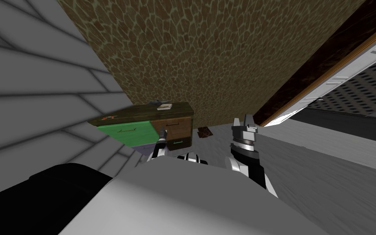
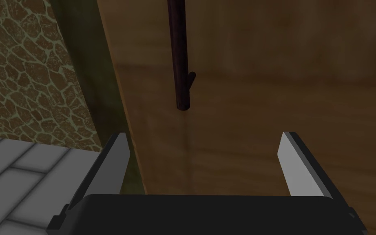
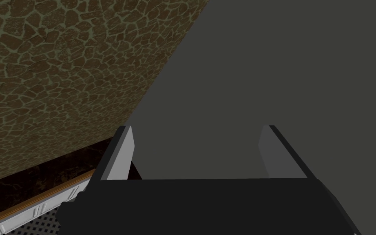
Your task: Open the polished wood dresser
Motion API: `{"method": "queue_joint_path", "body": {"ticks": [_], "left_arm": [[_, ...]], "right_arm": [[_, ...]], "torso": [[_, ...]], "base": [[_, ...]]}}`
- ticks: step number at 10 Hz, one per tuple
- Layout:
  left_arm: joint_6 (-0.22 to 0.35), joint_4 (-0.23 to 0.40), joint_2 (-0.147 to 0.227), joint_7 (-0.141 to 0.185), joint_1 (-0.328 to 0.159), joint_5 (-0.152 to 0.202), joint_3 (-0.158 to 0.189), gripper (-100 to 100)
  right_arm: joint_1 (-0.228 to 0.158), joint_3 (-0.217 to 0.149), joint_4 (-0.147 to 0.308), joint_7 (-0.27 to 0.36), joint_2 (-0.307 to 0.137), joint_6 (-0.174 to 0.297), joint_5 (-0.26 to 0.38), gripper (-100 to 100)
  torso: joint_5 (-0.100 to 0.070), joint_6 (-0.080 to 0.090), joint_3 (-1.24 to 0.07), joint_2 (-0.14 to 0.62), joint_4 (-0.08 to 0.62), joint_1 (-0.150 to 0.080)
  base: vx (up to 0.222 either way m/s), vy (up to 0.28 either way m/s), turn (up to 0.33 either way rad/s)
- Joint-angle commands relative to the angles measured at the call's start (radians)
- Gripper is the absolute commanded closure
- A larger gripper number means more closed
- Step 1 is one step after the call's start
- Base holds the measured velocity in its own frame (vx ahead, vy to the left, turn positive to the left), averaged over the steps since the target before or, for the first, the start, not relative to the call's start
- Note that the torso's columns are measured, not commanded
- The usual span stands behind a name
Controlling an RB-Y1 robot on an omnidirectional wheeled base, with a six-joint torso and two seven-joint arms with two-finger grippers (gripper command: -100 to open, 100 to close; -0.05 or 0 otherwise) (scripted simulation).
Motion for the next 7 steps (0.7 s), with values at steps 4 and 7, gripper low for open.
{"method": "queue_joint_path", "body": {"ticks": [4, 7], "left_arm": [[0.001, 0.000, -0.002, 0.000, 0.000, 0.000, 0.000, 100], [0.025, -0.045, -0.001, 0.003, 0.022, 0.004, -0.002, 100]], "right_arm": [[0.000, 0.000, 0.000, 0.000, 0.000, 0.000, 0.000, 0], [0.000, 0.000, 0.000, 0.000, 0.000, 0.000, 0.000, 0]], "torso": [[0.000, 0.000, -0.001, -0.001, 0.000, -0.001], [-0.001, 0.000, 0.002, 0.004, 0.001, -0.003]], "base": [[0.020, 0.006, 0.000], [-0.095, -0.034, 0.007]]}}
